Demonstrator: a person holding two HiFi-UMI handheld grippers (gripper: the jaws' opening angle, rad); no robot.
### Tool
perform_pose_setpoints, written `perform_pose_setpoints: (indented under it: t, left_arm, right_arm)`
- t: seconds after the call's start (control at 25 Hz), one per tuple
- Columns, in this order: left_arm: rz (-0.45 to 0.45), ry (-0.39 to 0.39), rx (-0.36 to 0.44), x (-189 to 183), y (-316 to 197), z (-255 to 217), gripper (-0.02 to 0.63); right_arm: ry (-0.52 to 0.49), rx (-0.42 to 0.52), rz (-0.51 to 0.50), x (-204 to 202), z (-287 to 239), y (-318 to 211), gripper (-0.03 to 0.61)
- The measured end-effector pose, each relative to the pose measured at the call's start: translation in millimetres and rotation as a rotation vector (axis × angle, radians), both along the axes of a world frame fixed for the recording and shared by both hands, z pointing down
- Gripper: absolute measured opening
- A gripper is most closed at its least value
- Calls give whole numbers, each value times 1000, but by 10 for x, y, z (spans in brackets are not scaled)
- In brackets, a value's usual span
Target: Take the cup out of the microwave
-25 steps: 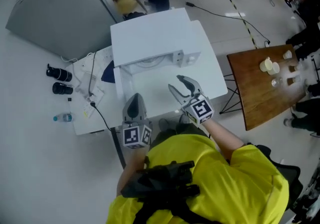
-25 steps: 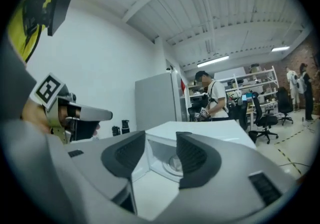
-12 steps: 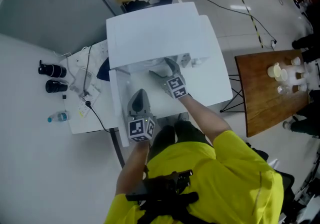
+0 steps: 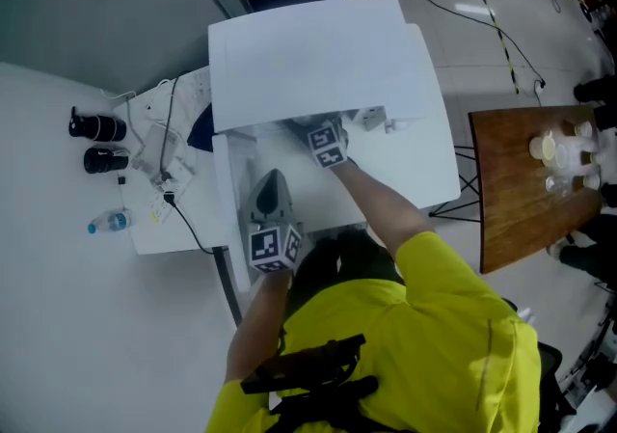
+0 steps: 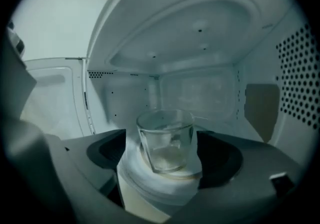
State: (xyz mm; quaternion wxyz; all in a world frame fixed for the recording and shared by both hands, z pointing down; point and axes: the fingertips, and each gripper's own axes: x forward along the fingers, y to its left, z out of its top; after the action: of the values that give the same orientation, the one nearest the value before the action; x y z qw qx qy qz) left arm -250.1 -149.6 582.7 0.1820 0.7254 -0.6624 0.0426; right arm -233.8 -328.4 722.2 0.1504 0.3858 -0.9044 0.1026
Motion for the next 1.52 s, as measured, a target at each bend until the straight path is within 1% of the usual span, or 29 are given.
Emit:
perform_pose_setpoints:
  t: [0.12, 0.16, 0.2, 0.24, 0.28, 0.32, 0.4, 0.56, 0.64, 0.76, 0.92, 1.08, 1.24, 1.36, 1.52]
  left_arm:
    - [1, -10, -1, -21, 22, 25, -8]
    - [3, -14, -3, -21, 27, 35, -8]
    - [6, -16, -7, -18, 33, 46, -8]
    - [8, -18, -12, -16, 38, 58, -8]
    - [9, -20, -19, -19, 45, 73, -8]
    - [9, -21, -24, -27, 54, 94, -8]
    - [9, -25, -31, -43, 73, 130, -8]
    - [21, -36, -30, -35, 73, 155, -8]
    - [25, -34, -32, -30, 70, 177, -8]
    - [27, -30, -40, -34, 72, 204, -8]
    - [34, -26, -43, 19, 98, 231, -8]
    - [74, -14, -45, 212, 110, 275, -8]
    - [153, -1, -47, 577, 93, 396, -8]
    - [214, 3, -48, 929, 68, 496, -8]
    - [278, 11, -58, 1327, 53, 611, -8]
  right_arm:
    - [40, 26, 49, -5, 64, -111, 456]
    - [60, 38, 62, 10, 79, -130, 444]
    - [79, 50, 69, 26, 87, -138, 394]
    - [96, 62, 71, 37, 81, -138, 389]
    - [113, 78, 68, 42, 57, -133, 358]
    - [127, 93, 60, 37, 21, -121, 344]
    - [133, 113, 40, 6, -31, -70, 341]
    - [71, 81, 15, -42, 35, 138, 339]
    - [42, 81, 7, -10, -2, 267, 339]
    - [4, 92, -2, 75, -137, 461, 339]
    - [-21, 90, -10, 265, -259, 806, 339]
    - [-9, 69, 20, 677, -270, 1187, 339]
    - [28, 39, 93, 1285, -125, 1448, 339]
    - [75, 33, 141, 1813, 8, 1504, 339]
    - [88, 10, 248, 2456, 145, 1444, 339]
